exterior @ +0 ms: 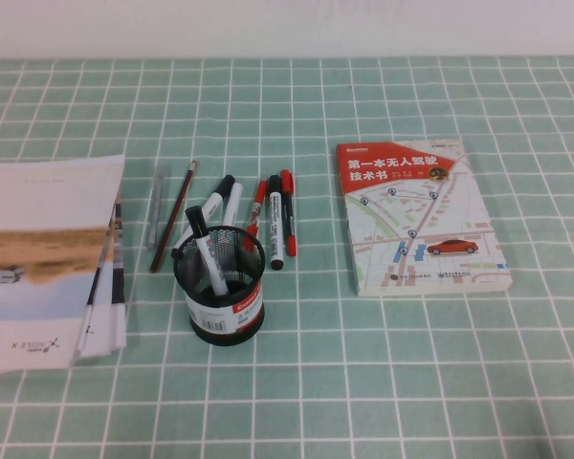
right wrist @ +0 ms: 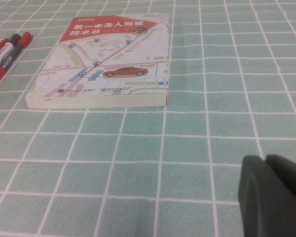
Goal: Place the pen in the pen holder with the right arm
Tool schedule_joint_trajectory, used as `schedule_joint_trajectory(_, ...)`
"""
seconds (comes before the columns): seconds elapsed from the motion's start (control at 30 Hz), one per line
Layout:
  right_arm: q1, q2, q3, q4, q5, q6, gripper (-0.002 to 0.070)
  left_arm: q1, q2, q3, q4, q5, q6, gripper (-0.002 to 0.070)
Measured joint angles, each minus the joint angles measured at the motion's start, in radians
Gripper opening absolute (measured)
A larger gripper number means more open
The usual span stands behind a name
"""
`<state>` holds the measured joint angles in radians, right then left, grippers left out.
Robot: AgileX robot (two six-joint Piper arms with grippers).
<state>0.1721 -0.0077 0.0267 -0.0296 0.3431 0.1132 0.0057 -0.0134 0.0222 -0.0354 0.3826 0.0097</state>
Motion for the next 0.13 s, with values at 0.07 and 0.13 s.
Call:
schedule_joint_trajectory(0.07, 0.0, 0.0, 0.0, 0.0, 0.0, 0.0, -0.0019, 0.0, 0.0, 0.0, 0.0, 0.0, 0.0, -0.0004)
schedule_joint_trajectory(0.13, 0.0, 0.0, 0.0, 0.0, 0.0, 0.0, -0.0019, 0.0, 0.0, 0.0, 0.0, 0.0, 0.0, -0.0004)
